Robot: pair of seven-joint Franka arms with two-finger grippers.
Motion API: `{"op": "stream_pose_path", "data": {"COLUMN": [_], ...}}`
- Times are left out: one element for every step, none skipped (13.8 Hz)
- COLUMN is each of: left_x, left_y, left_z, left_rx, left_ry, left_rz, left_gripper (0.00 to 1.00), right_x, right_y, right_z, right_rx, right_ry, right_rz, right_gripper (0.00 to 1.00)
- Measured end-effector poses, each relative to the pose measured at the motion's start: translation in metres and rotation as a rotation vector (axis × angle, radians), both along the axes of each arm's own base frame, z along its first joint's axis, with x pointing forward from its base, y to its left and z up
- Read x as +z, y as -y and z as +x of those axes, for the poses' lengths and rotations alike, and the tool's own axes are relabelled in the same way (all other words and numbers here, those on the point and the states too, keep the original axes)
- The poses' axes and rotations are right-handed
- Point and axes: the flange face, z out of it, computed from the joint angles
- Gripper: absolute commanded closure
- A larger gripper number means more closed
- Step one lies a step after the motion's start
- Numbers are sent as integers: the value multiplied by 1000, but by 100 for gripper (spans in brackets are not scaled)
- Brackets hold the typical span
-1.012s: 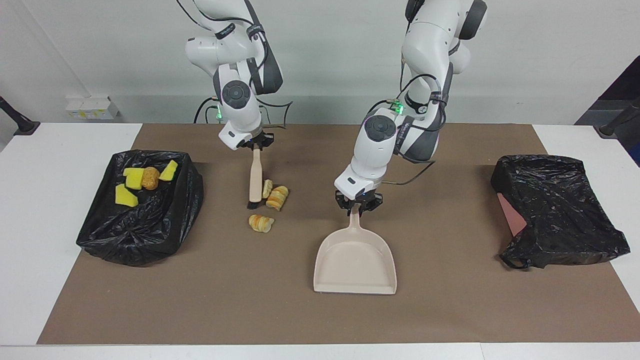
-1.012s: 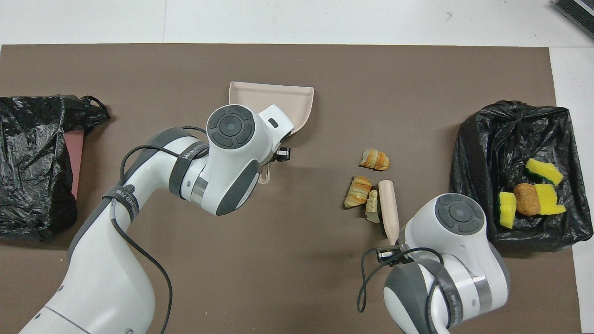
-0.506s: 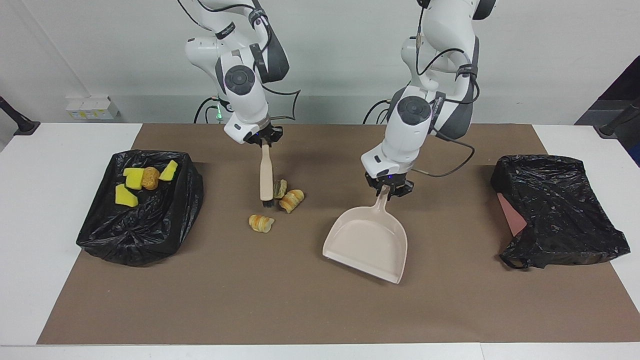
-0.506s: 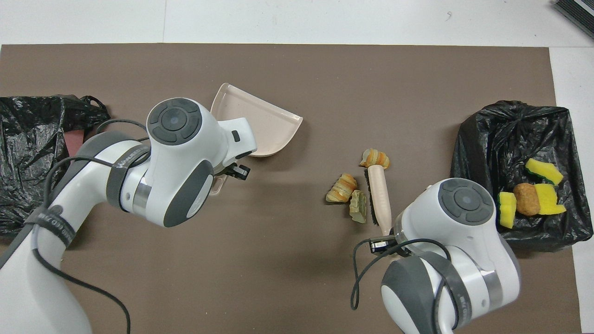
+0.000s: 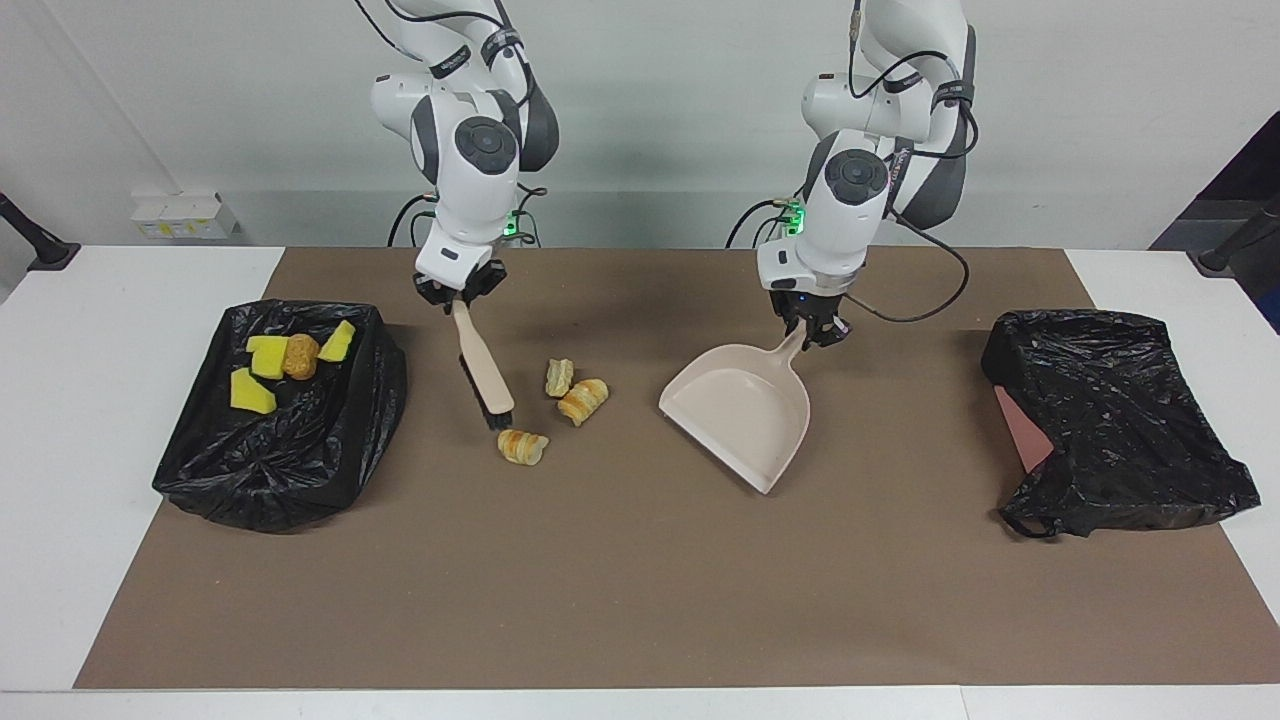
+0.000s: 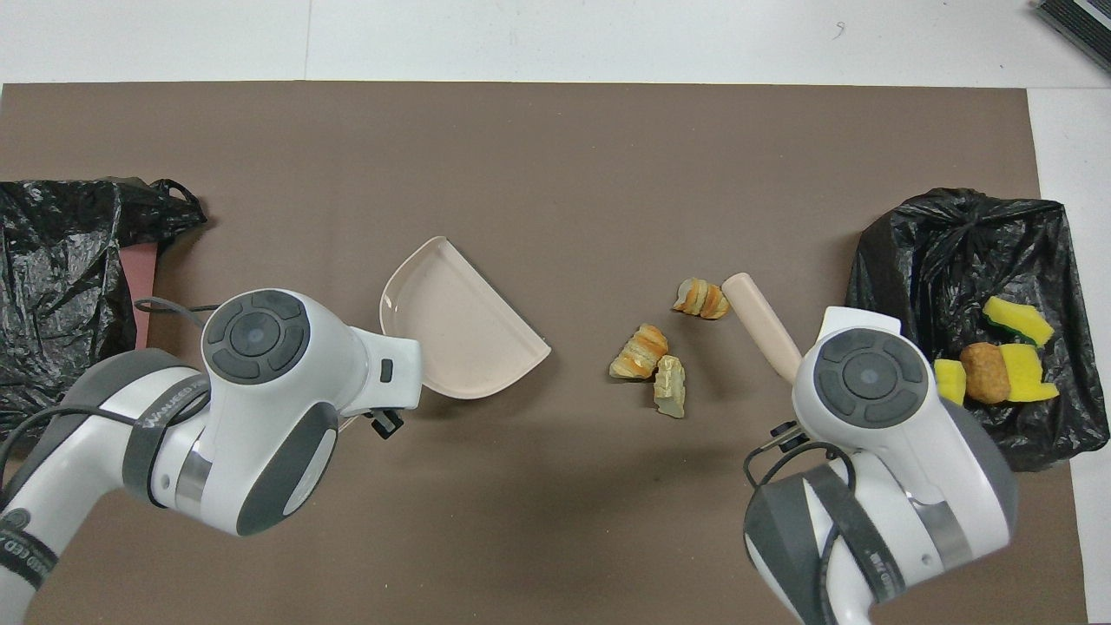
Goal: Sweep and dump trash in bin
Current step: 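Lower the dustpan near the bread while the right gripper positions the brush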
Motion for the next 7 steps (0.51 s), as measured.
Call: {"op": "stream_pose_path", "data": {"left_x": [-2,-3,-2,-3,-3,-3,-4], "left_y": [-2,-2,-2,-1,1,6,11], "left_z": [-4,-7,-9,-10,-11,-14,-16], "left_rx": [-53,-102,-139,-164,-181,-198,-212], "left_ry": [-12,-26,-36,-41,-43,-43,-43], "left_rz": [0,1,0,0,-1,-1,-1], "left_gripper": [100,100,100,100,100,100,100], "right_x": [-3,-8,-15,-22,-29,-35,-42], "right_y": [10,15,17,16,15,14,11], "right_z": [12,25,38,49,56,59,59], "right_rx": [15,24,35,44,47,41,20], "right_ry": [-1,-6,-13,-22,-30,-38,-42], "right_rz": [-1,-8,-15,-19,-15,-12,-14], "right_gripper": [100,100,100,100,100,100,100]}}
